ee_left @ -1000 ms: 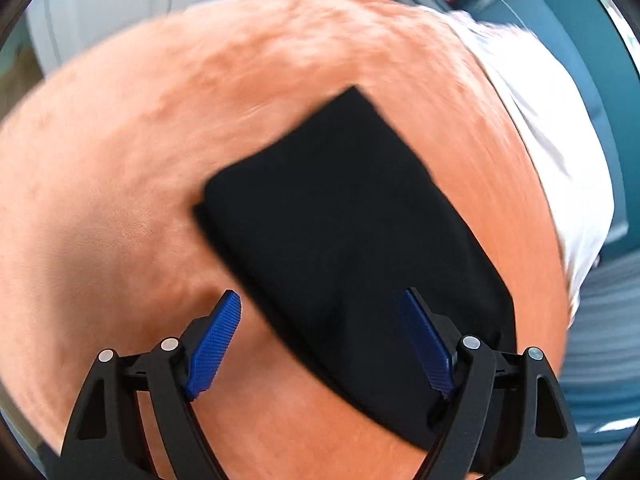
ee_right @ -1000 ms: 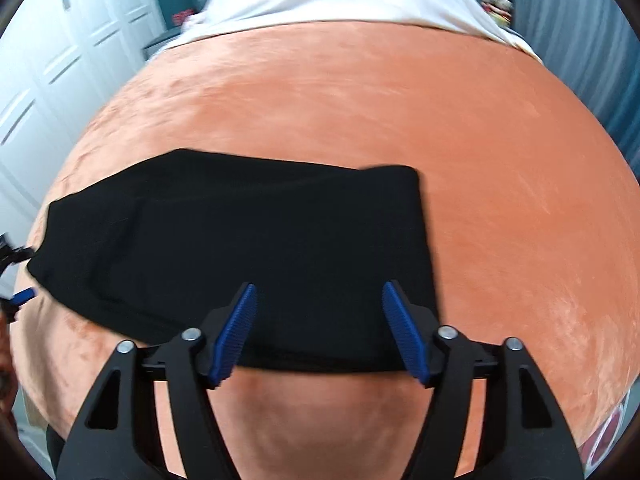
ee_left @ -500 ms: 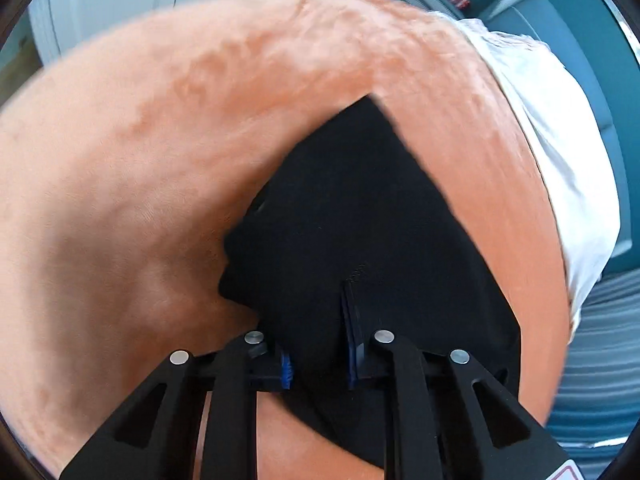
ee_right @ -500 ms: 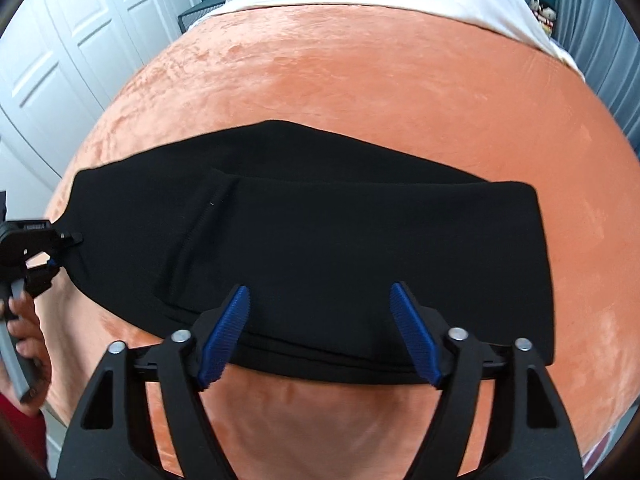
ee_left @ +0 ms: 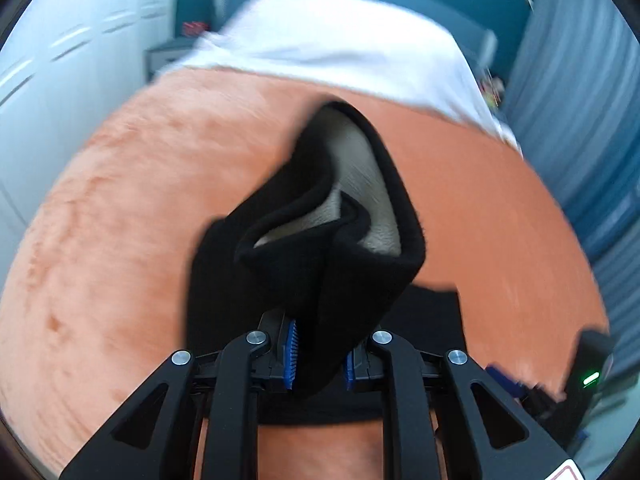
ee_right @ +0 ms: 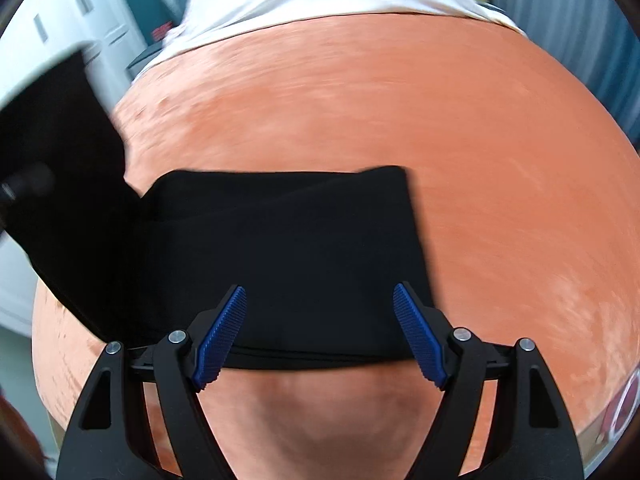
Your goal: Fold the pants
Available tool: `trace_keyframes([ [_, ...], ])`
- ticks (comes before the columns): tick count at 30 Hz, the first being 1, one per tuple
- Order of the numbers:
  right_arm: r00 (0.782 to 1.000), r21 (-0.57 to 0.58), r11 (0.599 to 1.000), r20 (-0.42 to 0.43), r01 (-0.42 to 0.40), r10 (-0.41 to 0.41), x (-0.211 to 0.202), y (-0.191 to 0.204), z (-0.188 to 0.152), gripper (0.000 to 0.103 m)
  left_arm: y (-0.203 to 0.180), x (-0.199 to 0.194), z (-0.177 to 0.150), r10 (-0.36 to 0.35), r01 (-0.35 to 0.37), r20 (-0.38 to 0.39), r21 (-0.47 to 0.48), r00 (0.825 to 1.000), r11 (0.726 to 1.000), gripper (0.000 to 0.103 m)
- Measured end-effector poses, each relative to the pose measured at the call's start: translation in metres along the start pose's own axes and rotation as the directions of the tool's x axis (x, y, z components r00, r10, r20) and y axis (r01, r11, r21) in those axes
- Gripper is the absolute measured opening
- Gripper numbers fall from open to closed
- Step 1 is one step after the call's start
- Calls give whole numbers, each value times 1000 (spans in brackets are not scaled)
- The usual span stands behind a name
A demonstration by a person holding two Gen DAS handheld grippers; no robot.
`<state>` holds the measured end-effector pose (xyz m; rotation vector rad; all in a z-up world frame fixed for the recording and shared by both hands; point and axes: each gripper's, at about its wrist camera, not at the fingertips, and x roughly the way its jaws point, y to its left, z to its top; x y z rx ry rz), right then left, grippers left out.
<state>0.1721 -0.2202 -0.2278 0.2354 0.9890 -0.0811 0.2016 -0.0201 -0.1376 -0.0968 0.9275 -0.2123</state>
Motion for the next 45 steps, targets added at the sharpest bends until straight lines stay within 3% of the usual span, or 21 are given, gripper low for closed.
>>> trace_keyframes([
  [3, 999, 61, 998, 9, 34, -35, -10, -47, -7, 74, -38, 38, -31, 41, -34, -106, 65, 994, 997, 15],
  [6, 998, 101, 993, 5, 58, -59, -14, -84, -17, 74, -61, 86, -64, 141, -116, -188, 136, 972, 984, 16],
  [7, 998, 114, 992, 0, 60, -60, -15, -93, -18, 74, -67, 96, -76, 187, -158, -192, 157, 963, 975, 18],
  [10, 1000, 142, 990, -26, 20, -17, -11, -117, -21, 74, -90, 96, -87, 291, -254, -109, 266, 950, 930, 25],
  [11, 999, 152, 988, -35, -12, 18, -10, -122, -20, 74, -93, 89, -91, 287, -250, -98, 284, 953, 926, 44],
  [12, 998, 158, 986, -42, -42, 50, -9, -123, -19, 74, -95, 81, -93, 262, -227, -90, 287, 961, 931, 75],
  [13, 995, 165, 983, -46, -85, 93, -8, -123, -15, 74, -95, 69, -95, 245, -214, -74, 291, 967, 932, 87],
  [14, 991, 168, 979, -46, -119, 128, -8, -124, -10, 74, -92, 58, -97, 247, -225, -41, 294, 968, 929, 92],
  [17, 973, 153, 964, -47, -216, 226, -8, -111, 7, 75, -87, 18, -108, 246, -252, 61, 335, 967, 908, 92],
  [19, 959, 104, 959, -76, -265, 273, 0, -89, 22, 88, -76, 0, -111, 244, -251, 62, 329, 968, 910, 92],
  [22, 926, 41, 937, -144, -348, 350, 25, -51, 33, 89, -48, -20, -108, 235, -233, 26, 272, 972, 934, 92],
  [25, 912, 54, 933, -198, -355, 359, 56, -29, 34, 89, -11, -38, -103, 245, -240, 0, 199, 970, 950, 92],
  [29, 918, 75, 948, -235, -310, 319, 85, -12, 27, 89, 27, -44, -91, 238, -232, -60, 86, 969, 969, 92],
  [30, 928, 56, 954, -221, -294, 299, 85, -5, 23, 86, 36, -42, -88, 249, -244, -83, 70, 965, 967, 92],
  [31, 932, 41, 957, -217, -288, 290, 85, 0, 21, 77, 42, -41, -87, 257, -252, -96, 63, 962, 966, 92],
  [32, 935, 23, 959, -221, -281, 279, 85, 3, 18, 54, 47, -39, -86, 260, -255, -108, 58, 959, 965, 92],
  [33, 935, 9, 961, -228, -277, 271, 85, 6, 16, 48, 52, -38, -85, 266, -261, -121, 57, 956, 964, 92],
  [34, 943, -9, 965, -213, -262, 254, 82, 12, 15, 34, 56, -35, -84, 280, -275, -136, 54, 950, 960, 92],
  [36, 950, -30, 968, -202, -248, 237, 77, 19, 17, 23, 61, -32, -85, 279, -274, -154, 54, 948, 960, 92],
  [40, 945, -18, 958, -165, -288, 281, 50, 18, 34, 8, 66, -28, -86, 306, -301, -173, 53, 936, 952, 92],
  [45, 933, 13, 934, -41, -357, 357, -10, -5, 66, 8, 69, -25, -87, 303, -304, -203, 27, 931, 952, 92],
])
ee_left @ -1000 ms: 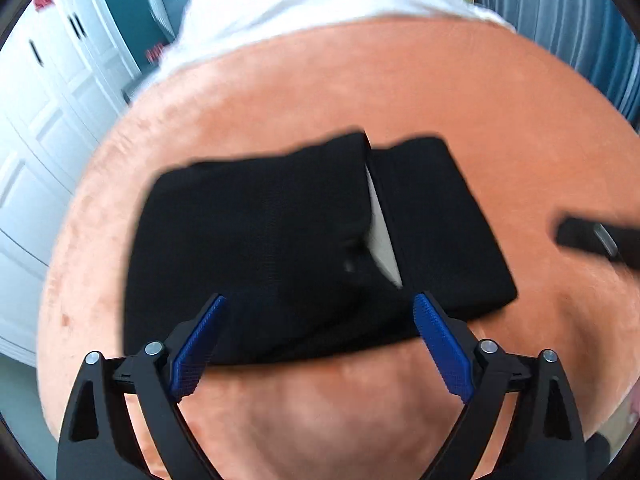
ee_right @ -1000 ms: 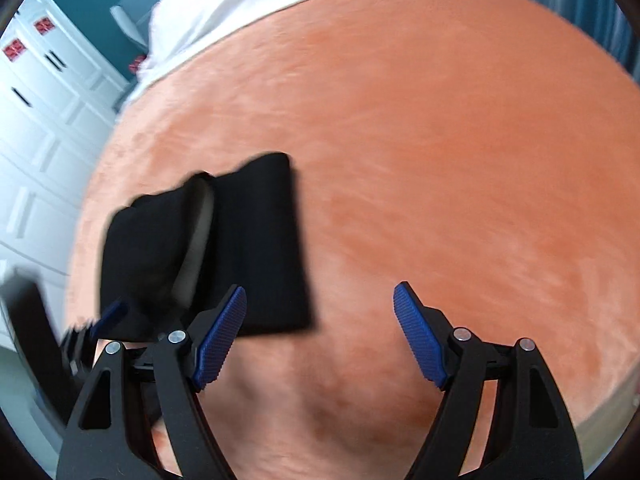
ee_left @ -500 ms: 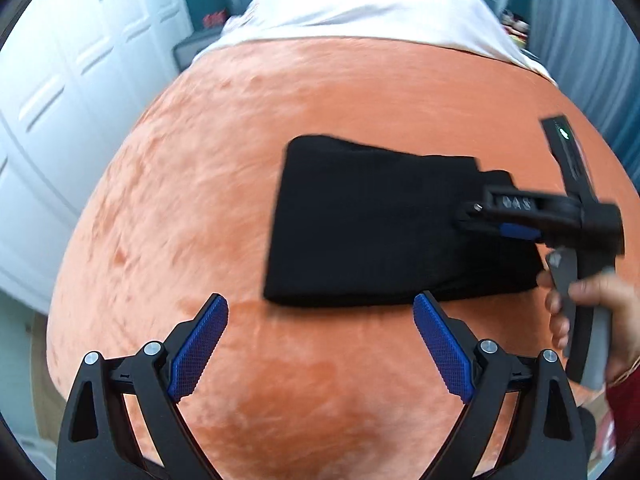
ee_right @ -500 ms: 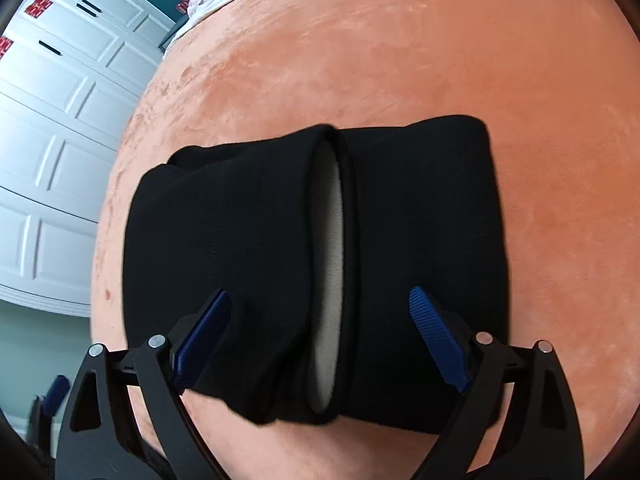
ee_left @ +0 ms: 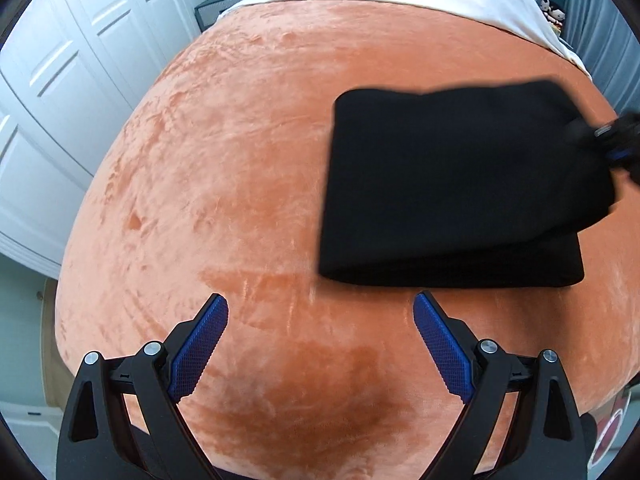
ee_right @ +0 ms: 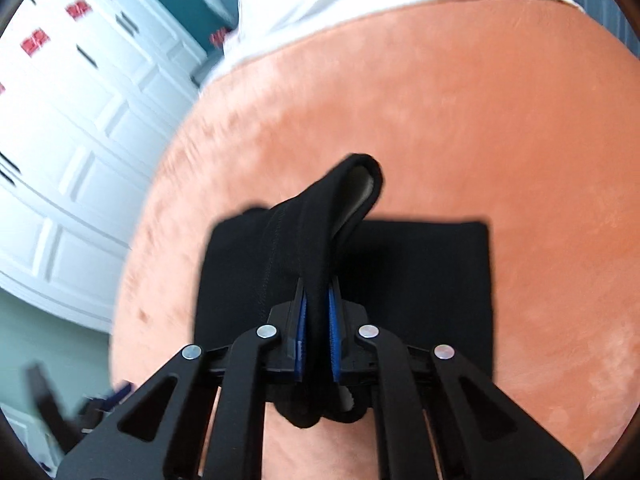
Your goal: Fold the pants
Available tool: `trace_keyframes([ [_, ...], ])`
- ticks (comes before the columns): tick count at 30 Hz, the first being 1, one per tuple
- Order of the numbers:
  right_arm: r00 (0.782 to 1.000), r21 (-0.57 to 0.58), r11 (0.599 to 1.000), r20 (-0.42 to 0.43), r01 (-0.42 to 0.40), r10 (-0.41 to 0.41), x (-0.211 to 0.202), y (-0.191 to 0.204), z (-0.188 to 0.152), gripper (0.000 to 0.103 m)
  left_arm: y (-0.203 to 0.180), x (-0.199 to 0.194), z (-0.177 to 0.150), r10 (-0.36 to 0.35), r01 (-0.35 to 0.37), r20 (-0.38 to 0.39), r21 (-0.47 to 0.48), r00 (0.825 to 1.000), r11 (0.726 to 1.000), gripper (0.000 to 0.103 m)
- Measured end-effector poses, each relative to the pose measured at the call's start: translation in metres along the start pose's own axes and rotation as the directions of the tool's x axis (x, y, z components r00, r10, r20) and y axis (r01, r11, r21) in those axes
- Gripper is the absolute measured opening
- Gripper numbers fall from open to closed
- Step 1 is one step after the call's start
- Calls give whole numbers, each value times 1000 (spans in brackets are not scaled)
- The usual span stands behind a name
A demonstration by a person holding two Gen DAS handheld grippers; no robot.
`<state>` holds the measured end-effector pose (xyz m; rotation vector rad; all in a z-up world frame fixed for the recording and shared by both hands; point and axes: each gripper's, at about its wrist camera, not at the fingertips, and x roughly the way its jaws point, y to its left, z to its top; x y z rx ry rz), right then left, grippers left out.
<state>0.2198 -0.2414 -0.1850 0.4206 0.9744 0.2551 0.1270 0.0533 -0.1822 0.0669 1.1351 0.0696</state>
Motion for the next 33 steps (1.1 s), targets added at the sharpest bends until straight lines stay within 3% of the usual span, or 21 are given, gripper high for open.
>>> trace_keyframes([
  [2, 999, 11, 1000, 37, 26, -27, -21, -13, 6, 8, -3, 1, 0, 3, -3, -3, 4, 1000, 1000, 92],
  [4, 993, 20, 993, 16, 120, -121, -18, -36, 1, 8, -7, 3, -1, 11, -11, -4, 13, 1000, 1000, 92],
  [6, 976, 33, 978, -79, 206, -203, 17, -67, -16, 9, -12, 5, 0, 13, -12, -7, 25, 1000, 1000, 92],
  [8, 955, 35, 966, -166, 256, -247, 53, -87, -33, 17, -17, 6, -1, 15, -15, -9, 38, 1000, 999, 92],
  [11, 965, 28, 968, -99, 248, -244, 48, -85, -37, 23, -23, 9, 0, 30, -29, -13, 52, 999, 998, 92],
  [15, 950, -3, 951, 40, 309, -309, 4, -63, -22, 24, -24, 13, 4, 27, -26, -13, 49, 1000, 998, 92],
  [17, 953, -39, 957, 104, 289, -283, -18, -41, -18, 24, -22, 13, 5, 23, -23, -5, 46, 1000, 999, 92],
  [19, 967, -120, 962, 105, 244, -232, -20, -9, -10, 24, -20, 16, 6, 29, -29, -5, 42, 1000, 999, 92],
  [23, 976, -231, 948, 37, 218, -215, 28, 26, -4, 22, -5, 18, 7, 21, -21, -29, -6, 999, 1000, 92],
  [25, 962, -202, 945, -39, 257, -270, 66, 3, -7, 22, 5, 14, 7, 21, -21, -20, -14, 1000, 1000, 92],
  [27, 932, -182, 931, -121, 317, -341, 95, -24, -16, 16, 17, 12, 8, 39, -39, -3, -15, 999, 999, 92],
  [30, 954, -122, 955, -104, 269, -282, 76, -15, -15, 21, 33, 15, 10, 43, -42, 5, -25, 999, 999, 92],
  [33, 983, -174, 976, -102, 131, -151, 68, 29, -15, 21, 47, 21, 10, 49, -49, 1, -43, 999, 998, 92],
])
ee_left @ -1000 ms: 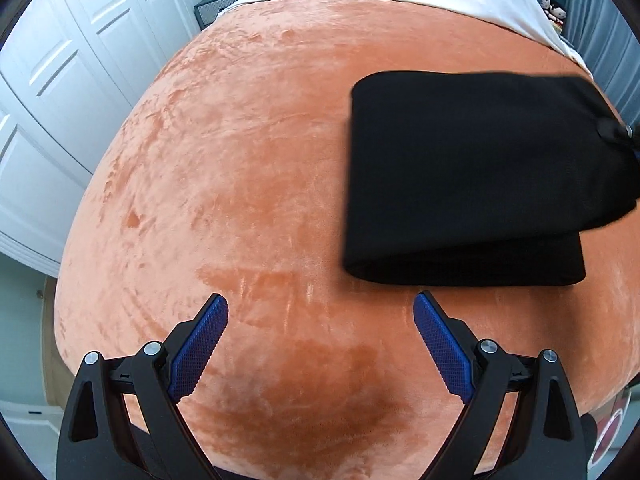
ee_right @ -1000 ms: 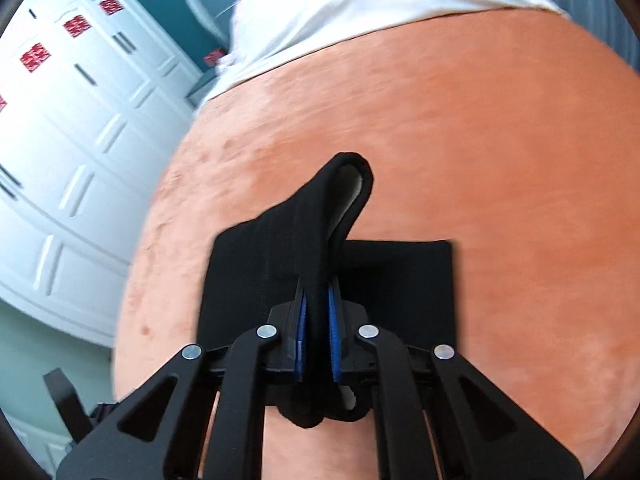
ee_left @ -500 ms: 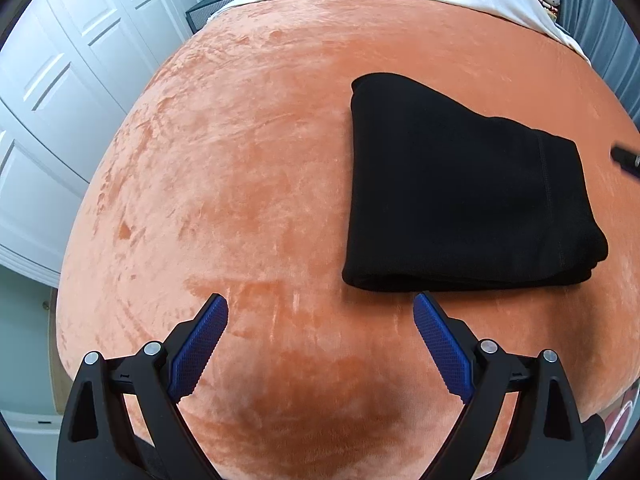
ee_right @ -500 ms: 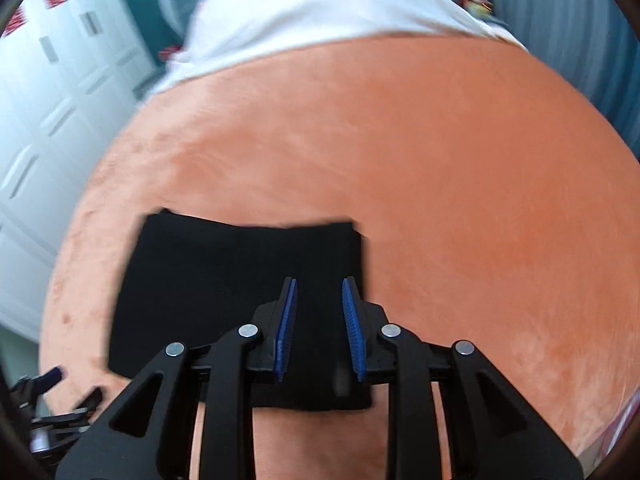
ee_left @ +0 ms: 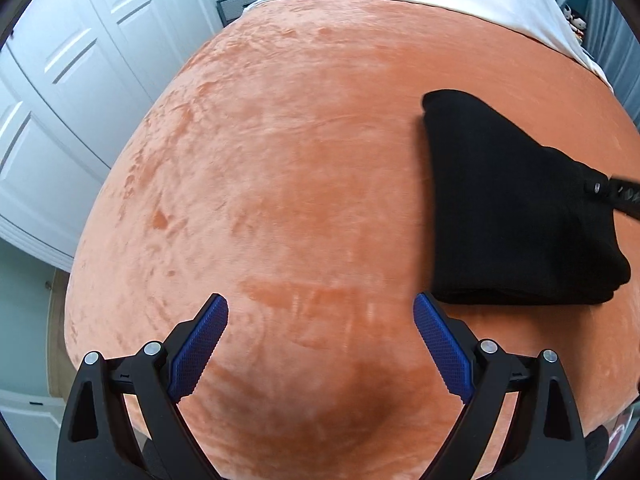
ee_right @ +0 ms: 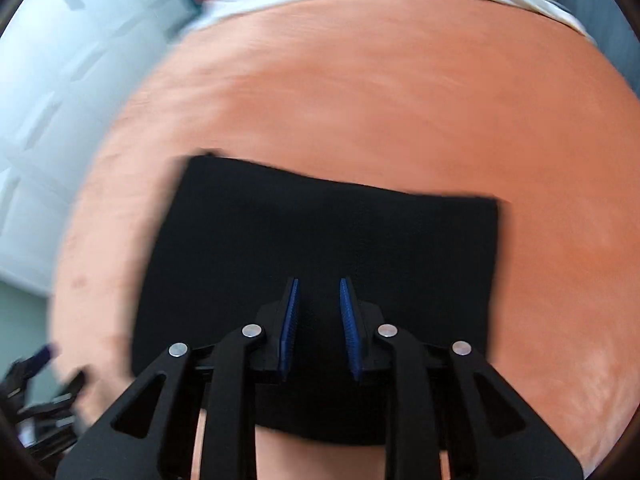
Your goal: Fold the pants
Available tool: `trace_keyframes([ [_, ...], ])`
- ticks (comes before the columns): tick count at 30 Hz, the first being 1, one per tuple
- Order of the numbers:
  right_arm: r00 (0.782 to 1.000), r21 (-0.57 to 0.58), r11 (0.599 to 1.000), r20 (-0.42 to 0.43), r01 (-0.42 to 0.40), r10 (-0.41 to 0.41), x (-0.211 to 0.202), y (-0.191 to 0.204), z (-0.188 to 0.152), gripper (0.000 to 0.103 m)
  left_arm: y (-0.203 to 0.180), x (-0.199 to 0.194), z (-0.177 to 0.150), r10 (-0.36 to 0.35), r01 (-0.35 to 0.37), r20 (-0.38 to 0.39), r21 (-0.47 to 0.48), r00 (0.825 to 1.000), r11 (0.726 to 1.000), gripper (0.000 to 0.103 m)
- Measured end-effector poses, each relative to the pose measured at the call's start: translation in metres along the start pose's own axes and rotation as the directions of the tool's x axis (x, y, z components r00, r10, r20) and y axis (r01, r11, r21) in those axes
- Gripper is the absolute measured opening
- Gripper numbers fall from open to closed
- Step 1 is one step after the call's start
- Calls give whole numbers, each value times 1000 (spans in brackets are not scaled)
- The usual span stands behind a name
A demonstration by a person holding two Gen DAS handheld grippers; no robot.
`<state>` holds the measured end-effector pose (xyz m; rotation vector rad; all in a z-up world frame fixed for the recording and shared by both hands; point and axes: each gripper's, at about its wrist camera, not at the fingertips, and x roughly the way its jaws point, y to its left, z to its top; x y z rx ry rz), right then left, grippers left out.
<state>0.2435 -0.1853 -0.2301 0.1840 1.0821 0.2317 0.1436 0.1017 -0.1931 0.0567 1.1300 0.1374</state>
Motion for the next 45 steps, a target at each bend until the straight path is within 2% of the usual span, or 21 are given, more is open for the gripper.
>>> trace_keyframes([
  [2, 999, -91, 995, -4, -40, 39, 5, 41, 6, 21, 12, 3, -1, 11, -11, -4, -26, 1000, 1000, 92],
  [5, 997, -113, 993, -66, -45, 38, 49, 70, 9, 21, 28, 3, -3, 0, -1, -12, -72, 1000, 997, 92],
  [7, 994, -157, 987, -104, 11, -28, 88, 96, -2, 21, 38, 3, -4, -3, 2, -14, -91, 1000, 996, 92],
  [8, 995, -197, 980, -85, 30, -48, 95, 108, -10, 21, 41, 3, -4, -1, -1, -15, -95, 1000, 995, 92],
  [11, 985, -311, 938, -21, 156, -170, 92, 139, -17, 21, 46, 4, -4, -4, 2, -16, -100, 1000, 995, 92],
  [13, 985, -352, 922, -9, 159, -174, 80, 142, -11, 21, 45, 5, -1, -17, 16, -17, -102, 1000, 995, 92],
  [15, 997, -275, 959, 3, 74, -76, 58, 124, -5, 18, 39, -1, 4, -28, 27, -1, -93, 1000, 995, 92],
  [16, 999, -190, 981, 38, 38, -31, 37, 100, -2, 19, 36, -4, 6, -36, 37, 12, -86, 999, 996, 92],
  [21, 989, 64, 994, 113, 89, -96, -13, -2, -8, 21, -6, -13, 31, -129, 131, 60, -25, 990, 991, 92],
  [24, 986, 120, 982, 75, 142, -152, -10, -45, -7, 21, -46, -1, 47, -191, 190, 53, 22, 980, 982, 92],
  [26, 968, 102, 962, -19, 251, -251, 16, -62, -13, 25, -72, 19, 50, -189, 188, 9, 37, 982, 981, 92],
  [27, 968, 115, 962, -50, 249, -245, 31, -77, -20, 27, -81, 30, 50, -181, 181, -7, 48, 983, 982, 92],
  [30, 981, 214, 959, 1, 189, -193, 7, -76, -14, 31, -92, 52, 46, -122, 125, -47, 74, 991, 989, 92],
  [32, 989, 173, 978, 74, 115, -129, -8, -47, 0, 31, -89, 65, 40, -134, 139, -80, 59, 988, 989, 92],
  [33, 994, 126, 989, 75, 74, -84, -7, -29, 11, 31, -85, 68, 38, -149, 153, -84, 40, 985, 987, 93],
  [35, 999, 31, 999, 31, -19, 18, 5, 6, 30, 31, -79, 71, 35, -172, 174, -93, 15, 981, 985, 93],
  [36, 995, -17, 995, -16, -99, 99, 19, 30, 43, 30, -77, 72, 34, -184, 185, -96, 4, 978, 983, 93],
  [37, 989, -43, 989, -59, -139, 136, 32, 44, 52, 29, -77, 71, 33, -189, 189, -97, -1, 977, 982, 93],
  [41, 982, -154, 979, -154, -135, 111, 76, 89, 84, 31, -75, 73, 30, -203, 205, -97, 5, 974, 979, 93],
  [44, 973, -113, 980, -185, -163, 141, 100, 83, 114, 34, -73, 74, 28, -215, 217, -91, 10, 972, 976, 94],
  [45, 967, -96, 980, -201, -176, 155, 108, 81, 121, 37, -72, 75, 28, -216, 218, -90, 11, 972, 976, 98],
])
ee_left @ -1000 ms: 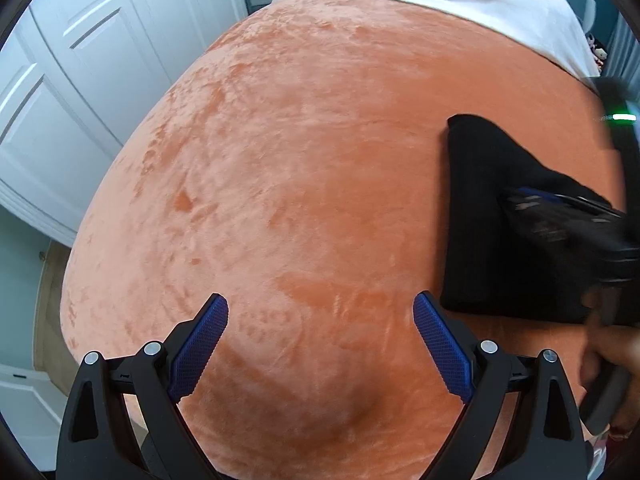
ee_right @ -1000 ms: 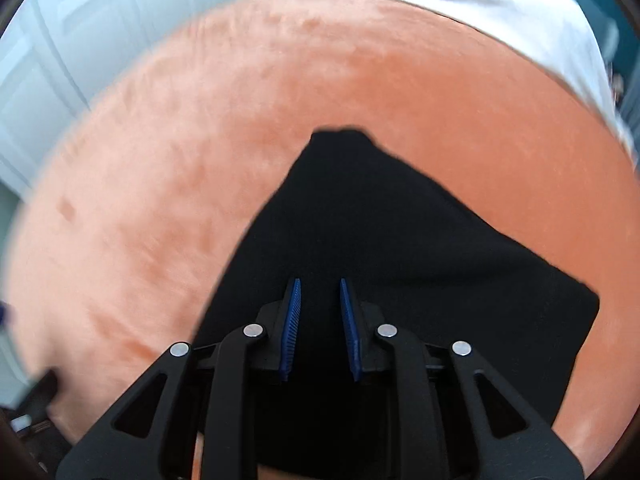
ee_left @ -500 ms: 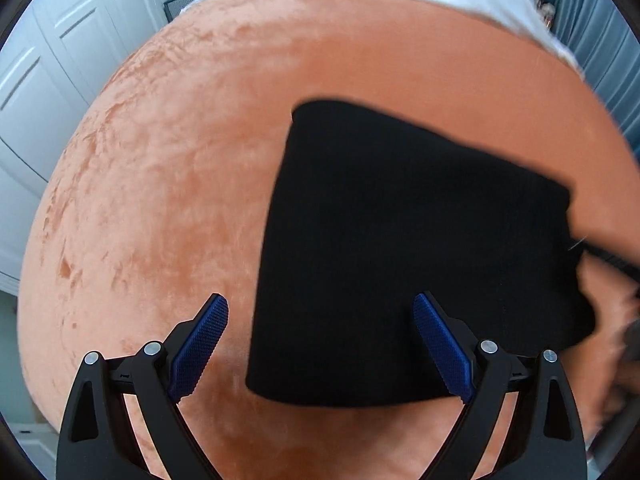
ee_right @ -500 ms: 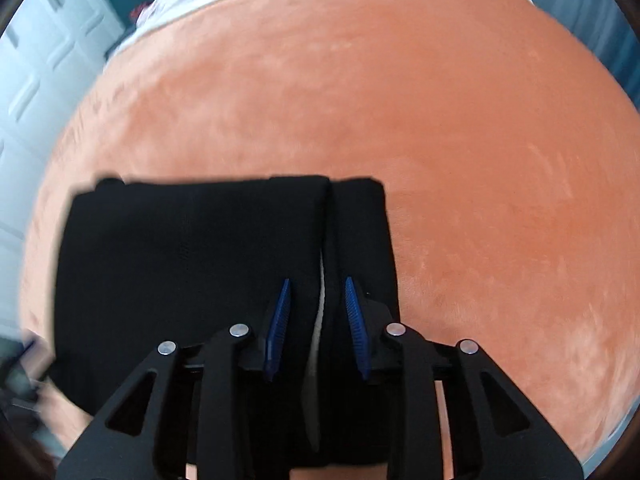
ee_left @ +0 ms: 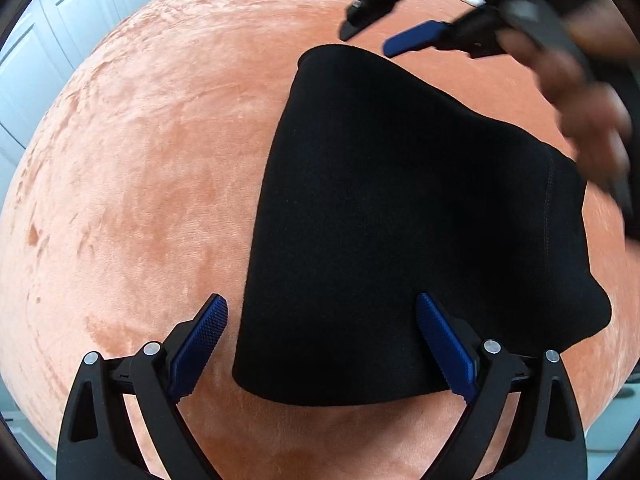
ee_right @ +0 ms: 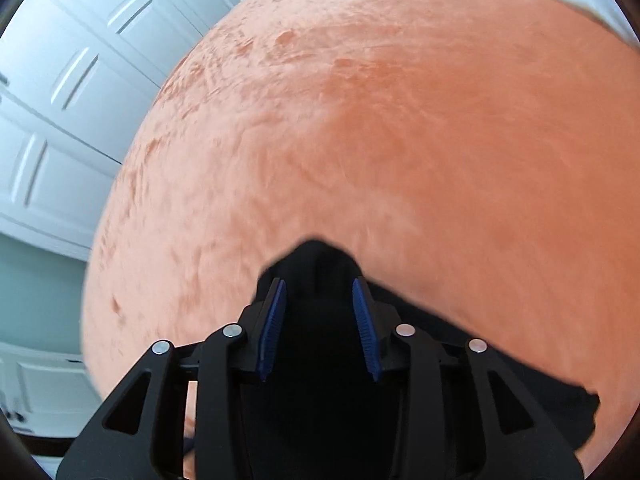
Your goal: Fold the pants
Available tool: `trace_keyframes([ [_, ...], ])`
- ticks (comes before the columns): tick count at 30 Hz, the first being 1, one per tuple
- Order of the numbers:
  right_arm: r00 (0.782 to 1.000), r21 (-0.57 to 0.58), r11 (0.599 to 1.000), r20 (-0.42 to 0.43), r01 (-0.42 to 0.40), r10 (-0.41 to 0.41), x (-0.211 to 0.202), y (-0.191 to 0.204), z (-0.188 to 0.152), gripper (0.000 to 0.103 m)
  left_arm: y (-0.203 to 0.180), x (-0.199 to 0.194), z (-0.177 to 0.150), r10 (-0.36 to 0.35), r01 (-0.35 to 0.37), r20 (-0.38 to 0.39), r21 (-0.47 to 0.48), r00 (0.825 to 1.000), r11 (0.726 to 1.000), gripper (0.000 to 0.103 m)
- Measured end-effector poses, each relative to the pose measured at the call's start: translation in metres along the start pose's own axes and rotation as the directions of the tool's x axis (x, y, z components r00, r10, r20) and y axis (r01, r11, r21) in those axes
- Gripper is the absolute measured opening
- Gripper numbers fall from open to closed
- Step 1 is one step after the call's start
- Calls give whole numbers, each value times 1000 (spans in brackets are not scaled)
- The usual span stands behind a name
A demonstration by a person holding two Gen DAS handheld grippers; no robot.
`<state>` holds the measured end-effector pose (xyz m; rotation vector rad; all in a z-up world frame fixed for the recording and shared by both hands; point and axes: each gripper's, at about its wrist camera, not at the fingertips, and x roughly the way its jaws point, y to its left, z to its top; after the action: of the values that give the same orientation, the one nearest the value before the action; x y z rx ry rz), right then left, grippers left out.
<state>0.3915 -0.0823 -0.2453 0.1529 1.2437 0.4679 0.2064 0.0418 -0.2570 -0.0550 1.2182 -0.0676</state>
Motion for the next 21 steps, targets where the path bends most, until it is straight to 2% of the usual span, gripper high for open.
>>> trace_keyframes([
  [1, 999, 28, 999, -46, -19, 20, 11, -7, 11, 43, 2, 2, 0, 8, -8, 0, -2, 1000, 1000, 98],
  [3, 992, 38, 999, -122, -14, 19, 27, -12, 18, 43, 7, 4, 0, -10, 10, 3, -12, 1000, 1000, 98],
  [5, 978, -17, 1000, -208, 2, -6, 43, -5, 13, 43, 10, 4, 0, -20, 20, 7, -18, 1000, 1000, 98],
  [10, 975, -164, 984, -200, 69, -102, 36, 18, 11, 43, 12, 6, -3, -23, 23, 19, -9, 1000, 1000, 98],
  [11, 981, -173, 982, -169, 69, -99, 26, 21, 12, 43, 13, 6, -3, -24, 24, 20, -9, 1000, 1000, 98],
  [13, 991, -147, 989, -128, 18, -37, 10, 23, 19, 43, 13, 6, -3, -23, 23, 21, -1, 1000, 1000, 98],
  [15, 986, -153, 988, -166, -1, -25, 14, 28, 20, 43, 13, 5, -7, -23, 23, 22, -3, 1000, 1000, 98],
  [17, 967, -194, 981, -244, 20, -68, 36, 37, 17, 42, 11, 6, -7, -21, 21, 21, -8, 1000, 1000, 98],
  [18, 959, -212, 977, -266, 36, -93, 44, 40, 14, 40, 12, 6, -7, -19, 20, 22, -9, 1000, 1000, 98],
  [20, 944, -267, 961, -297, 66, -147, 60, 48, 4, 26, 13, 7, -7, -20, 20, 20, -13, 1000, 1000, 98],
  [21, 942, -289, 954, -292, 75, -163, 61, 53, 1, 20, 15, 8, -7, -24, 24, 19, -16, 1000, 1000, 98],
])
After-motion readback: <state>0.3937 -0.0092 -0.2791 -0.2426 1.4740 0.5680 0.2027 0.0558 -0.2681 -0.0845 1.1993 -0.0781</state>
